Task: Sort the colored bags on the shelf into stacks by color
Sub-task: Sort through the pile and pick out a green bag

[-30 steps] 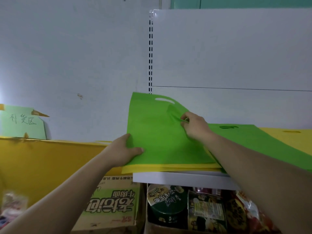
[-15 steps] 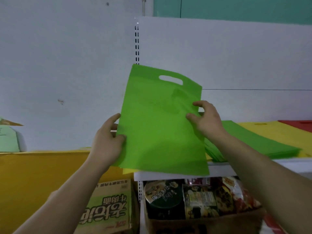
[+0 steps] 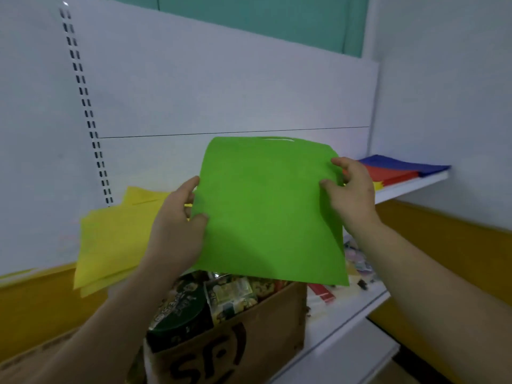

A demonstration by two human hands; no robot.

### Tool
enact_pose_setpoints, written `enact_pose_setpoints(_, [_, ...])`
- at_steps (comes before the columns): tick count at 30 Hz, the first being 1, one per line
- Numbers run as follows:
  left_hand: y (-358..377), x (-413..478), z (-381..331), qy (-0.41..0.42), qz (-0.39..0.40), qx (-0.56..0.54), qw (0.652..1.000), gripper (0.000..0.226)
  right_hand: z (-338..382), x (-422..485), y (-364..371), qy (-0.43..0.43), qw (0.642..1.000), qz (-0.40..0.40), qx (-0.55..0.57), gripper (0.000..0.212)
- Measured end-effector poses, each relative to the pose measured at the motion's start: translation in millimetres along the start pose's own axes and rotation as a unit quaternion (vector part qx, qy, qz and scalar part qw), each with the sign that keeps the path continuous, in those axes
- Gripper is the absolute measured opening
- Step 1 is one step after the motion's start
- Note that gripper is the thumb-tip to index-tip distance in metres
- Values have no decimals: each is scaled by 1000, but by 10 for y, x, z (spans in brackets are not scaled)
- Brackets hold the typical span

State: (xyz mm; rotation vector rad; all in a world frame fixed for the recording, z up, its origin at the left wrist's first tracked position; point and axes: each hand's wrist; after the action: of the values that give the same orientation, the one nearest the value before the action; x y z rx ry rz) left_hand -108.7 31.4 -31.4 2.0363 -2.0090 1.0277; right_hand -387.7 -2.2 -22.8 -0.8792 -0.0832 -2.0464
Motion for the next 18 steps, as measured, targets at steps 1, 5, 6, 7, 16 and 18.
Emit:
enact_pose_setpoints(1, [147,33,-62,8,8,-7,1000,62,-49,31,-182,1,1000,-9,-8,44])
enact_pose_setpoints(5, [813,137,-340,27,41,-26,998,61,-299,169,-919,6,998,-40,-38,45])
enact_pose_setpoints(6, [1001,159,-416,26,49,-36,998,61,-364,208,-1107,10,998,-48,-43,46])
enact_pose_setpoints(7, [1197,180,-488,28,57,-48,997,61,-436,245,-1289,13,997,-56,-48,47])
enact_pose_setpoints(16, [2441,349,-953,53,82,-78,992,57,-944,599,-2351,13,991,-78,-104,47])
enact_pose_setpoints(18, [2547,415,-968,48,71,-68,994,57,-1032,707,-2375,28,993,-72,-94,49])
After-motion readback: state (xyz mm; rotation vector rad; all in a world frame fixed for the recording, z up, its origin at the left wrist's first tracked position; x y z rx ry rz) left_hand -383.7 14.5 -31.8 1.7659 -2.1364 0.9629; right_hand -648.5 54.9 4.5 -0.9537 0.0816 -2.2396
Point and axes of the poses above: each hand's wrist, its own x-axis towards the middle knuckle, its own y-axis out of the palm, z = x × y, and after that the axes turned 9 degrees about z, right-handed
